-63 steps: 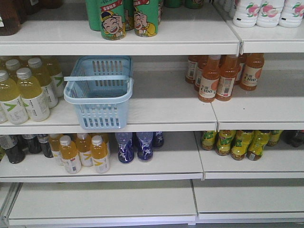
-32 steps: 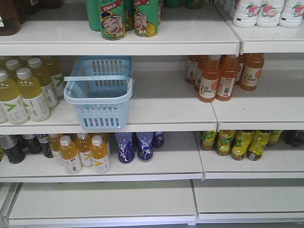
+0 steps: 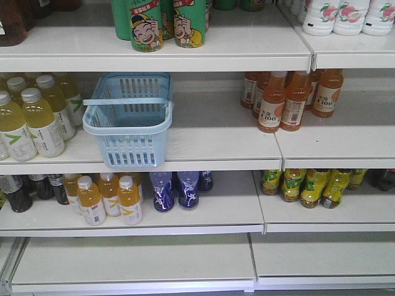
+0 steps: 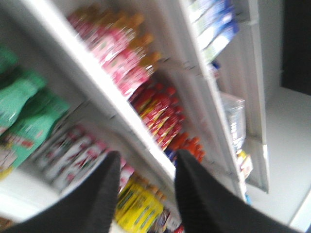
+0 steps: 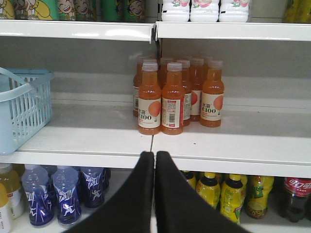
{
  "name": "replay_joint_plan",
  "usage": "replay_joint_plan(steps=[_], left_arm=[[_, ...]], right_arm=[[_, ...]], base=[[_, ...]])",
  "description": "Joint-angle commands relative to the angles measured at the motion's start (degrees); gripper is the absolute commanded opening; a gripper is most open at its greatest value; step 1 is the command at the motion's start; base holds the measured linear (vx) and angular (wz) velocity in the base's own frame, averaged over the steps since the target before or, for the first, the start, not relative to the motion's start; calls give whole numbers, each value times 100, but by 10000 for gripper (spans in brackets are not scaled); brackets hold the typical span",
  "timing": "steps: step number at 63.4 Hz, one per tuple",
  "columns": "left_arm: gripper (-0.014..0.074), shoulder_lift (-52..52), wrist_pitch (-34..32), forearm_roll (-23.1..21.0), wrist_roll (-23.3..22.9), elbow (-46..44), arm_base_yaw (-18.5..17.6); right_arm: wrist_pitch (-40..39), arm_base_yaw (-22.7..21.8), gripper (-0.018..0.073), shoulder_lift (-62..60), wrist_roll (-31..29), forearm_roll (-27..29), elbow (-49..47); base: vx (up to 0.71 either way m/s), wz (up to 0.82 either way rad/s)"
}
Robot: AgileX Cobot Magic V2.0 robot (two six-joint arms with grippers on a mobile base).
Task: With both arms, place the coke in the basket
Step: 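Position the base in front of the light-blue basket on the shelf, then reach the left gripper to the basket handle and close on it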
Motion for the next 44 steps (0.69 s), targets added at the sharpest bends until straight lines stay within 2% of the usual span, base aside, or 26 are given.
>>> replay_joint_plan(steps=[1, 5, 12, 17, 23, 29, 35, 44], left_arm=[[443, 712, -379, -60, -133, -177, -25], [505, 1291, -384, 19, -138, -177, -25], [561, 2308, -589, -21, -473, -182, -76], [565, 3063, -972, -212, -624, -182, -90], [565, 3978, -1792, -691, -695, -225, -90], [565, 4757, -2413, -846, -695, -586, -90], [565, 5394, -2605, -841, -710, -1105, -90], [565, 6088, -2545, -828, -934, -1851, -90]], right_arm=[[-401, -9, -5, -107, -16, -57, 61], [-401, -9, -5, -107, -16, -57, 61], [-401, -9, -5, -107, -16, -57, 61], [-401, -9, -5, -107, -16, -57, 61], [-401, -9, -5, -107, -16, -57, 61], [-401, -9, -5, -107, -16, -57, 61], [-401, -9, -5, -107, -16, -57, 61], [-401, -9, -5, -107, -16, -57, 61]], base=[[0, 0], [0, 0], [0, 0], [0, 0], [0, 0], [0, 0], [0, 0], [0, 0]])
